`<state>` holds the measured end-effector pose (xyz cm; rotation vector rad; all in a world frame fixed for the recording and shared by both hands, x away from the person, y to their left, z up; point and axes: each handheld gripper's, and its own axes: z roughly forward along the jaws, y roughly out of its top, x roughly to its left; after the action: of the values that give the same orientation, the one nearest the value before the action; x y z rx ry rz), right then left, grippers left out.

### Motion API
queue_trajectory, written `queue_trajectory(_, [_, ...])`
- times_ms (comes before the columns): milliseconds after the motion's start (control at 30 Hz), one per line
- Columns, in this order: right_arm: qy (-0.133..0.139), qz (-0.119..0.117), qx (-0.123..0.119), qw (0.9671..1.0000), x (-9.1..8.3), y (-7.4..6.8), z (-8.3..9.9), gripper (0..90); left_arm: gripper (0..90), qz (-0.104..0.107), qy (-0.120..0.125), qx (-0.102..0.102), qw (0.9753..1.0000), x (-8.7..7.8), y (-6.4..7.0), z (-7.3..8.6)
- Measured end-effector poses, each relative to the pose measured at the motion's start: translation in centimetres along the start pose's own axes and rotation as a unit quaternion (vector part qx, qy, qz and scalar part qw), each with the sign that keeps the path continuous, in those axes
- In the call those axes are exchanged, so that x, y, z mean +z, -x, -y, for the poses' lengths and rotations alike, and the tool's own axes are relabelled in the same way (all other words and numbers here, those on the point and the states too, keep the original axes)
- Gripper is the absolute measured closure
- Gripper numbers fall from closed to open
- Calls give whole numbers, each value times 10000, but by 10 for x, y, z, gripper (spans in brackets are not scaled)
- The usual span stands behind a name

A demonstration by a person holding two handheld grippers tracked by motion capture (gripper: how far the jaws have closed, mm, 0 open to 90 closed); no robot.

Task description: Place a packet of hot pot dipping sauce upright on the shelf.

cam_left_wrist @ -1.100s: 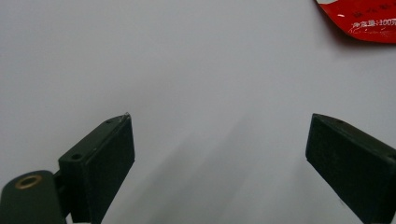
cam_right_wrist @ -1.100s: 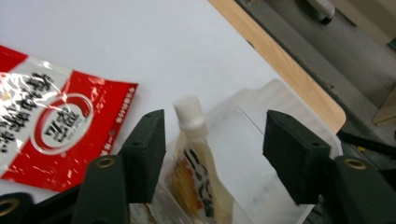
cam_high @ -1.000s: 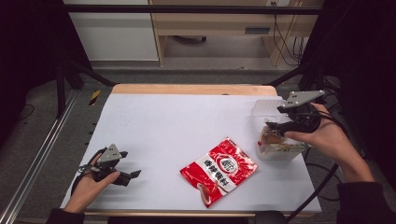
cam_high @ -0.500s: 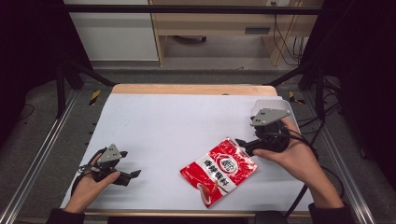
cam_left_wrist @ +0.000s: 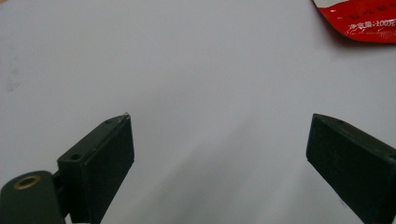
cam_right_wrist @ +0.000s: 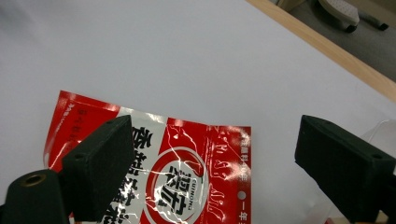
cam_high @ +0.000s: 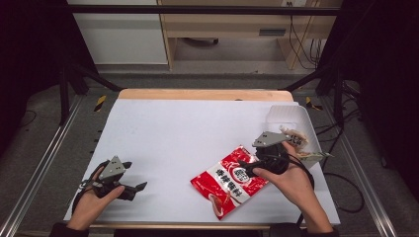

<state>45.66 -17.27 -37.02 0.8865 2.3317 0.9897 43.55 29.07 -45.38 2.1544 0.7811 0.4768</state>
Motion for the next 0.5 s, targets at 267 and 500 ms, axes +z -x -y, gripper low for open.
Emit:
queue_trajectory(267, [-292, 344, 262, 9986, 22, 1, 15, 113, 75, 20, -42, 32, 10000, 3, 2, -2])
queue_trajectory(500, [-400, 405, 642, 9963, 29, 2, 39, 127, 74, 25, -47, 14, 10000, 3, 0, -1])
